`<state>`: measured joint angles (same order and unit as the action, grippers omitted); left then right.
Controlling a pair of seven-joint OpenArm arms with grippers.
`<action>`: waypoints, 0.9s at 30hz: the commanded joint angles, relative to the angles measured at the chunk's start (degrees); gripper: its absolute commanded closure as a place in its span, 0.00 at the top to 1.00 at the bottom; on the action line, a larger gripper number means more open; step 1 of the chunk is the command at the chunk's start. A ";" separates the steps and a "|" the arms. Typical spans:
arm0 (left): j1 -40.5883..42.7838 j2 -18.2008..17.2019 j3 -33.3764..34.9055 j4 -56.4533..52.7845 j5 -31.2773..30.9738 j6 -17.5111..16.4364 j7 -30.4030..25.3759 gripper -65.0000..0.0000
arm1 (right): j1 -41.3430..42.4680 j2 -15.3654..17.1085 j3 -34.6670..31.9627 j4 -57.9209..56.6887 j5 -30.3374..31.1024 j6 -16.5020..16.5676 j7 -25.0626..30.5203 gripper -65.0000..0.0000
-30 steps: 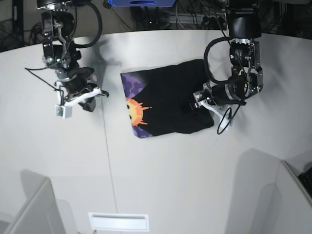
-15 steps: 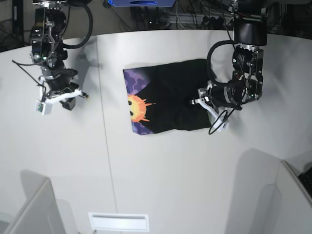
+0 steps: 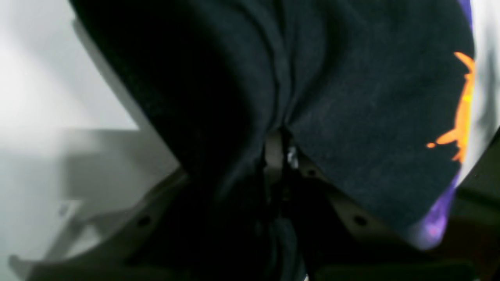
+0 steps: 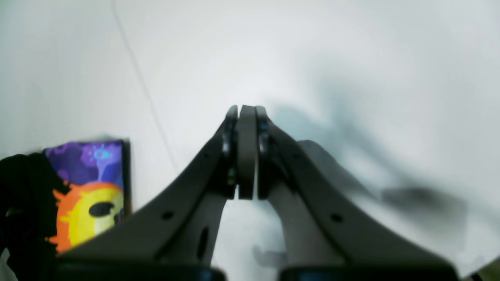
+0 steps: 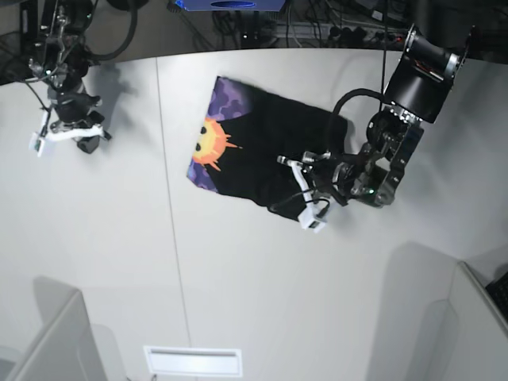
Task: Fold the T-shirt properly
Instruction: 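Drag the folded shirt with the left gripper toward the table center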
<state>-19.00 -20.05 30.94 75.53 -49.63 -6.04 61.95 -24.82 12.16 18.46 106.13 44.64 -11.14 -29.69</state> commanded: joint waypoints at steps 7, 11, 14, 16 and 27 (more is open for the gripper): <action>-5.22 -0.12 11.57 0.12 1.14 0.29 1.48 0.00 | -2.83 0.54 0.57 0.99 0.32 0.37 1.25 0.00; -9.79 -0.12 17.81 0.39 1.14 0.20 1.39 0.00 | -3.71 -0.69 0.57 0.99 0.24 0.37 1.34 0.00; -13.65 -0.03 23.44 0.47 1.14 0.20 1.21 0.00 | -4.24 -1.57 0.57 1.26 0.15 0.37 1.34 0.00; -16.12 0.05 28.18 0.47 1.14 0.20 -1.51 0.00 | -4.59 -2.19 0.49 1.26 0.15 0.37 1.34 0.00; -26.84 0.58 48.23 0.03 1.23 0.20 -13.21 0.00 | -5.91 -4.38 0.40 1.17 0.15 0.37 1.34 0.00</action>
<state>-44.53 -19.55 79.42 75.33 -49.28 -6.04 48.95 -30.70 7.35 18.52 106.15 44.60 -11.14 -29.36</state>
